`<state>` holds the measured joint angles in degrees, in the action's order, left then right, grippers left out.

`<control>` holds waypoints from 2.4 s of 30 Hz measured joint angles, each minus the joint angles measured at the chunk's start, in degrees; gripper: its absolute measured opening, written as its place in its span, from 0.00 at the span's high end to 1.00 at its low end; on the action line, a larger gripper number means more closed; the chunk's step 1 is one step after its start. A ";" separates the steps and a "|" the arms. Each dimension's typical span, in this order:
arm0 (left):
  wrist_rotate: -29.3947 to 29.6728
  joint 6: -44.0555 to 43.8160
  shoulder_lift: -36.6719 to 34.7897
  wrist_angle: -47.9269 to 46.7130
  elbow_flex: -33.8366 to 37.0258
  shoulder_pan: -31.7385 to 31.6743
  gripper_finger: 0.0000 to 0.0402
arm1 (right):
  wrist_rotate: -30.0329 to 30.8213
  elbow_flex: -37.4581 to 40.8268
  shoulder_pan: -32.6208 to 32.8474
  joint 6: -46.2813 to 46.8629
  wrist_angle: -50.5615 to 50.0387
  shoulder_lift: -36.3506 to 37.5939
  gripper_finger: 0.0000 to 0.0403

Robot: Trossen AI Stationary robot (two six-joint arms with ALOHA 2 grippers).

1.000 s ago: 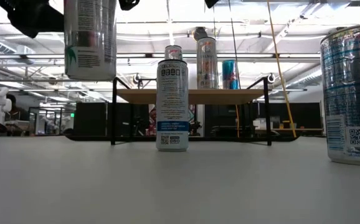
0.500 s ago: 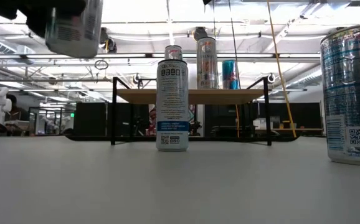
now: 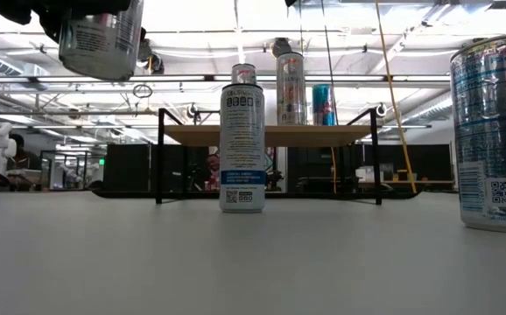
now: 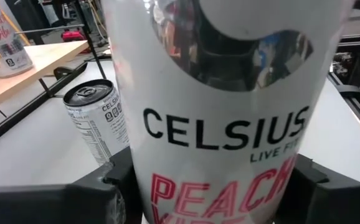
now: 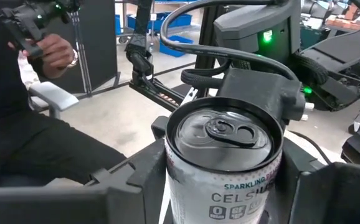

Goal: Place canned beverage on shelf
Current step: Put the white pink soda can on the shelf aligned with the other white pink soda cans

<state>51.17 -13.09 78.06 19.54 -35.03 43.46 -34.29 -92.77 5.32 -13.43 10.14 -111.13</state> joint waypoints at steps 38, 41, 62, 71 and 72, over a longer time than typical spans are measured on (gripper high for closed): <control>4.72 8.93 -0.07 27.18 -0.02 -6.60 0.38 | 59.97 10.93 14.67 22.06 -3.18 5.44 0.34; 3.79 8.97 -0.09 28.03 -0.02 -8.01 0.38 | 61.42 11.02 14.58 19.38 0.11 4.58 0.34; -0.28 9.42 -0.11 30.56 -0.07 -10.12 0.38 | 58.89 10.97 11.91 16.70 3.73 4.06 0.52; -1.97 10.94 -0.14 30.52 -0.07 -7.81 0.28 | 55.66 10.88 12.22 14.84 1.54 4.53 0.50; -2.28 11.13 -0.39 30.68 -0.07 -7.35 0.24 | 54.44 10.88 12.28 14.97 0.74 4.74 0.50</control>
<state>48.90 -1.96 77.67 50.22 -35.09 36.11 20.15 -81.89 17.61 1.54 10.88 -106.39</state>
